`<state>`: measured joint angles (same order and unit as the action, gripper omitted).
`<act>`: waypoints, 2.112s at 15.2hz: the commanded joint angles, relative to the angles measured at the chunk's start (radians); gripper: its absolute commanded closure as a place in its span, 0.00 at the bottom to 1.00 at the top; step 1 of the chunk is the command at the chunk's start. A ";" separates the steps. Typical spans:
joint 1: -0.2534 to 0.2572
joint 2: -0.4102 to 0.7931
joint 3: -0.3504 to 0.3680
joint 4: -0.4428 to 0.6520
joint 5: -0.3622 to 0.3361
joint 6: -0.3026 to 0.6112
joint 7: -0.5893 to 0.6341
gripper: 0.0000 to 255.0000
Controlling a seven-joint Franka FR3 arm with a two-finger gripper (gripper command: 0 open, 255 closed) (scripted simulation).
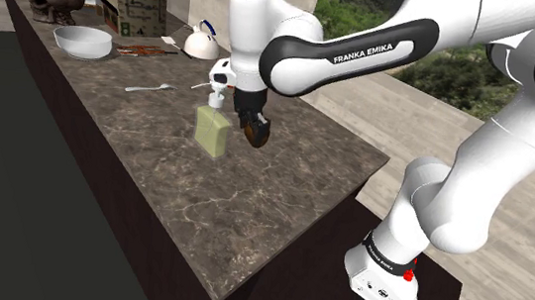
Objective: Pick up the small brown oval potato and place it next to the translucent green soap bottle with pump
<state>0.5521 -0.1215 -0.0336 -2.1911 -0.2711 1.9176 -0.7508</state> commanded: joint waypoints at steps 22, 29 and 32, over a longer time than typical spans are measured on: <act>-0.007 0.129 -0.007 -0.127 -0.035 0.250 0.066 1.00; -0.005 0.139 -0.005 -0.126 -0.035 0.257 0.075 0.00; -0.007 0.129 -0.007 -0.127 -0.035 0.250 0.066 0.00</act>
<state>0.5468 -0.0547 -0.0381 -2.2876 -0.3044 2.1432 -0.6849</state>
